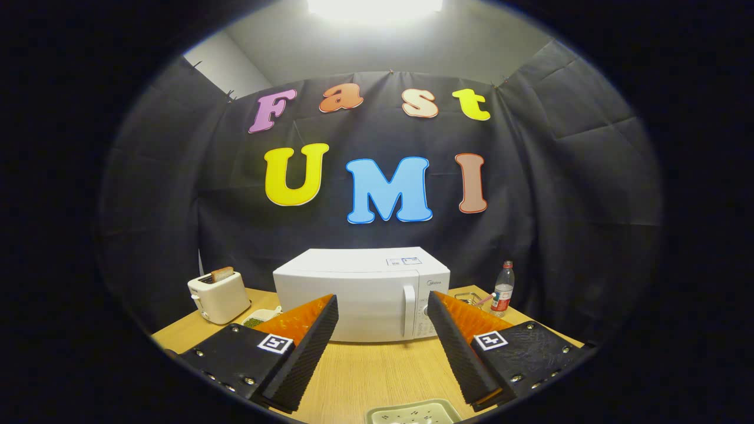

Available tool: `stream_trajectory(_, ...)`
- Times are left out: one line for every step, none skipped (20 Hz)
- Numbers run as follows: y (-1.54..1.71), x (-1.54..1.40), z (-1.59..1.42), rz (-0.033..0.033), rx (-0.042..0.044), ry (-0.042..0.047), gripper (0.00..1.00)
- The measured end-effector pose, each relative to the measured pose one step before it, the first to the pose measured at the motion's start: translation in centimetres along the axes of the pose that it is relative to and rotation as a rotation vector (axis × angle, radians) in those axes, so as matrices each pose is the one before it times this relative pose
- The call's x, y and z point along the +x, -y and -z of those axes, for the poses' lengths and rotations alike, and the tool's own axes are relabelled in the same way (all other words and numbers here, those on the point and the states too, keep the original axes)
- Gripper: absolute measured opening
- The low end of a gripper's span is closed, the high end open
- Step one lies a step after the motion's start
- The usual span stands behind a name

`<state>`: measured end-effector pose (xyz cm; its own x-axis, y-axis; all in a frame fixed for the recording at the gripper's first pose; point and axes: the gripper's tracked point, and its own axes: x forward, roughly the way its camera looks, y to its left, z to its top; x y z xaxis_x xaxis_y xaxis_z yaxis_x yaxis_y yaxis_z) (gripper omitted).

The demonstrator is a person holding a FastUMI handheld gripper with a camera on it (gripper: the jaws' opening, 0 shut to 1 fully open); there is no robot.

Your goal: Open the microwave, put the food inside, and close the microwave door.

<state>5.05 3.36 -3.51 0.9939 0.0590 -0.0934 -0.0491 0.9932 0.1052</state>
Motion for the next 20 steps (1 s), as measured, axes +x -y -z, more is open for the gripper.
stream_trajectory(0.009,-0.424,-0.154,0.00078,-0.00060,0.00333,0.96)
stream_trajectory(-0.050,-0.172,0.001,-0.00104,-0.00117,0.00108,0.96)
stream_trajectory(-0.153,-0.243,-0.054,-0.00514,-0.00195,-0.00083,0.96)
stream_trajectory(-0.108,-0.080,-0.074,-0.00202,-0.00307,0.00170,0.96)
stream_trajectory(-0.123,-0.144,-0.087,-0.00405,-0.00210,0.00150,0.96)
stream_trajectory(-0.218,-0.210,-0.133,-0.00576,-0.00047,0.00331,0.96)
stream_trajectory(-0.086,-0.118,-0.190,-0.00310,-0.00332,0.00274,0.96)
stream_trajectory(-0.071,-0.011,-0.244,-0.00024,-0.00267,0.00515,0.96)
stream_trajectory(-0.108,-0.036,-0.094,0.00154,0.00110,0.00289,0.96)
stream_trajectory(-0.377,-0.006,-0.078,-0.00321,0.00621,0.00044,0.96)
stream_trajectory(-0.380,-0.071,-0.079,-0.00418,0.00679,-0.00145,0.96)
stream_trajectory(-0.314,-0.086,-0.103,-0.00254,0.00460,0.00021,0.96)
stream_trajectory(-0.366,-0.162,-0.069,-0.00496,0.00167,-0.00033,0.96)
stream_trajectory(-0.398,-0.179,-0.027,-0.00890,-0.00148,-0.00017,0.96)
stream_trajectory(-0.281,-0.143,-0.046,-0.00573,-0.00742,0.00156,0.96)
stream_trajectory(0.018,-0.202,-0.161,-0.00021,-0.00830,0.00372,0.96)
stream_trajectory(-0.003,-0.111,-0.144,0.00043,-0.00237,0.00630,0.96)
stream_trajectory(-0.013,-0.139,-0.108,0.00020,0.00688,-0.00006,0.96)
stream_trajectory(-0.103,-0.094,-0.015,-0.00535,0.00984,-0.00192,0.96)
stream_trajectory(0.000,-0.067,-0.110,-0.00318,0.00284,0.00195,0.96)
